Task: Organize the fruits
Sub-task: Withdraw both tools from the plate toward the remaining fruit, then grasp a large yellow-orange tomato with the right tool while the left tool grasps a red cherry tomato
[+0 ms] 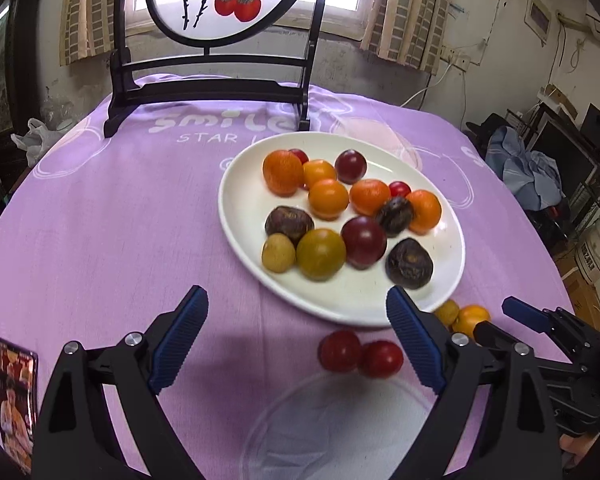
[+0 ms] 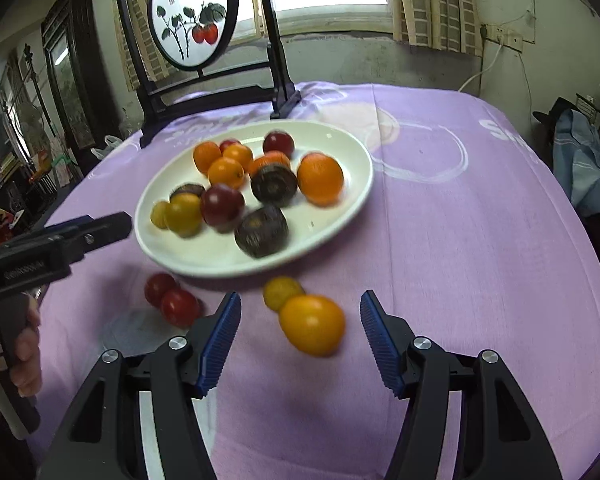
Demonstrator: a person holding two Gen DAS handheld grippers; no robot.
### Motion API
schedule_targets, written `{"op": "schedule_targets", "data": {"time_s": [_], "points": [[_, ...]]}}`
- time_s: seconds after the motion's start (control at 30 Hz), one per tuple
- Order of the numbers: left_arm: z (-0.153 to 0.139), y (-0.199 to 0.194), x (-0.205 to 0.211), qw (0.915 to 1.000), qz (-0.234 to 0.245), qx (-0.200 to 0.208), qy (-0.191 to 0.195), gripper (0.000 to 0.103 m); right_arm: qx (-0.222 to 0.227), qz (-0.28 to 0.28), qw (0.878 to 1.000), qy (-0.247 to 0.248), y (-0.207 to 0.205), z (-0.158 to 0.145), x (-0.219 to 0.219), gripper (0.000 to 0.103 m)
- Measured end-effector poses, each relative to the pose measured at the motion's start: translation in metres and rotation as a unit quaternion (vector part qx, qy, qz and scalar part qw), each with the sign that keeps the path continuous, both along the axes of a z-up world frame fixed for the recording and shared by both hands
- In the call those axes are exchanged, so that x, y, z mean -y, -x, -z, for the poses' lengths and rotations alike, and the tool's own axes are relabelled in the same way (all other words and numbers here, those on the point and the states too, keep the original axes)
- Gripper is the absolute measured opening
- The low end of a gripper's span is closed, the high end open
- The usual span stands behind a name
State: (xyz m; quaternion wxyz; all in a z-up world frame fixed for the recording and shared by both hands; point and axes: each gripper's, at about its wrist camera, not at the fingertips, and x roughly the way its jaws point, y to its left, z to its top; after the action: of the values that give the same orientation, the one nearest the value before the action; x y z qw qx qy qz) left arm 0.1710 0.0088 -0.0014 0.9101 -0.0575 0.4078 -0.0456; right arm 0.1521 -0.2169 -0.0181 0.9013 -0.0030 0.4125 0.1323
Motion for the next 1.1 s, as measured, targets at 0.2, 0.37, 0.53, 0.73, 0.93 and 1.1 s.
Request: {"op": "schedule_targets", "data": {"time_s": [0.2,0.37,0.53,0.73,0.93,1.1], "points": [[0.008,0.021,-0.001,0.9999,0.014,-0.005,-0.004,0.088,-0.012,0.003,1.000,0.025,0.004,0.016,-0.003,0.063],[0.012,0.030,-0.005,0.9997,0.025,-0.004,-0.001,0.088,-0.014,-0.011,0.999,0.045,-0.005,0.024,-0.013,0.057],[0.017,0.030,-0.005,0.9993,0.035,-0.013,-0.001,0.088,-0.018,-0.006,0.999,0.041,-0.016,0.028,-0.012,0.043],[0.025,0.029,0.000,0.9985,0.045,-0.027,-0.017,0.088,-0.012,-0.006,1.000,0.017,0.001,0.016,-0.003,0.042],[0.040,0.034,0.008,0.9960,0.064,-0.039,-0.049,0.088,0.000,-0.021,1.000,0.002,0.020,0.006,-0.003,0.042],[0.052,0.029,0.011,0.9946,0.064,-0.054,-0.061,0.088,0.008,-0.031,0.999,-0.007,0.027,0.000,-0.004,0.042]]}}
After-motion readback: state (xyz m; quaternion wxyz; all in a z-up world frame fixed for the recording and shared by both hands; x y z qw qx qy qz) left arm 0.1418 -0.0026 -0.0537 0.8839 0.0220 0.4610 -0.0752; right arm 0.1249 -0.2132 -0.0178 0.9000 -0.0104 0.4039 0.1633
